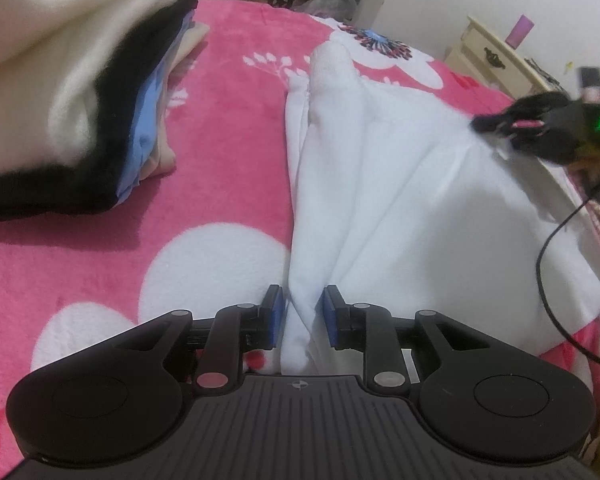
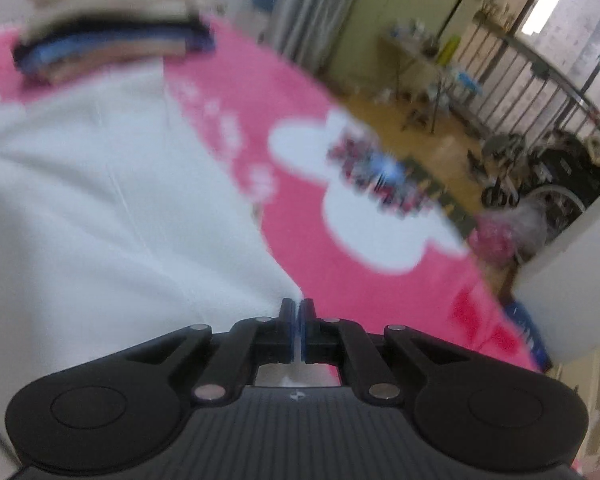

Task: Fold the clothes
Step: 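Pinch the folded sweatshirt edge with the left tool while the right tool grasps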

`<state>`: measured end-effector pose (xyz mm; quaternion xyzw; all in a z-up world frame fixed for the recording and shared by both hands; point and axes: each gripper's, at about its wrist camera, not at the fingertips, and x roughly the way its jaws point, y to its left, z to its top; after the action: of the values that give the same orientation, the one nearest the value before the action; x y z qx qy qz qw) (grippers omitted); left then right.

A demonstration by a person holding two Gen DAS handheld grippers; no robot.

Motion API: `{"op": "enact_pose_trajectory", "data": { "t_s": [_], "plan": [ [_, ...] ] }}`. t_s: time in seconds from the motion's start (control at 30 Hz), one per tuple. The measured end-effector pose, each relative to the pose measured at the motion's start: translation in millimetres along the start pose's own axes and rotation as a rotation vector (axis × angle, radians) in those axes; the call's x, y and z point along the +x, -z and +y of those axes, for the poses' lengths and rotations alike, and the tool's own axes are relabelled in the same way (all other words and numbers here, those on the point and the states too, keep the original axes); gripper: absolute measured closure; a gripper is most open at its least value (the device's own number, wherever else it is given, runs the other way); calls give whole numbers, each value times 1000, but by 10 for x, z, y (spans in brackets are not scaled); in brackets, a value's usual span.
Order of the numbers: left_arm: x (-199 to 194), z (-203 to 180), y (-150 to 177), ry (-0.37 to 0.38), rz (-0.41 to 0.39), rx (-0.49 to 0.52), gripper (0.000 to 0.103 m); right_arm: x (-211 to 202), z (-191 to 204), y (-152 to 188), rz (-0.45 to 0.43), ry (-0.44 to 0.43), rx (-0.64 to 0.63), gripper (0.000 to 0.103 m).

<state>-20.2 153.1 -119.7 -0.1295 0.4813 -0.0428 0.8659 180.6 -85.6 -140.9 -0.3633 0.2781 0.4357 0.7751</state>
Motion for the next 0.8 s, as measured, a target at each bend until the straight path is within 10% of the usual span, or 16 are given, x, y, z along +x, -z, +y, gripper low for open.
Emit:
{"op": "enact_pose_trajectory", "data": {
  "t_s": [0.37, 0.8],
  "plan": [
    [3, 19, -7, 6, 3, -3, 79, -1292, -1432, 878, -107, 156, 868, 82],
    [-7, -31, -5, -21, 5, 19, 79, -932, -822, 1220, 118, 179, 643, 71]
  ]
}}
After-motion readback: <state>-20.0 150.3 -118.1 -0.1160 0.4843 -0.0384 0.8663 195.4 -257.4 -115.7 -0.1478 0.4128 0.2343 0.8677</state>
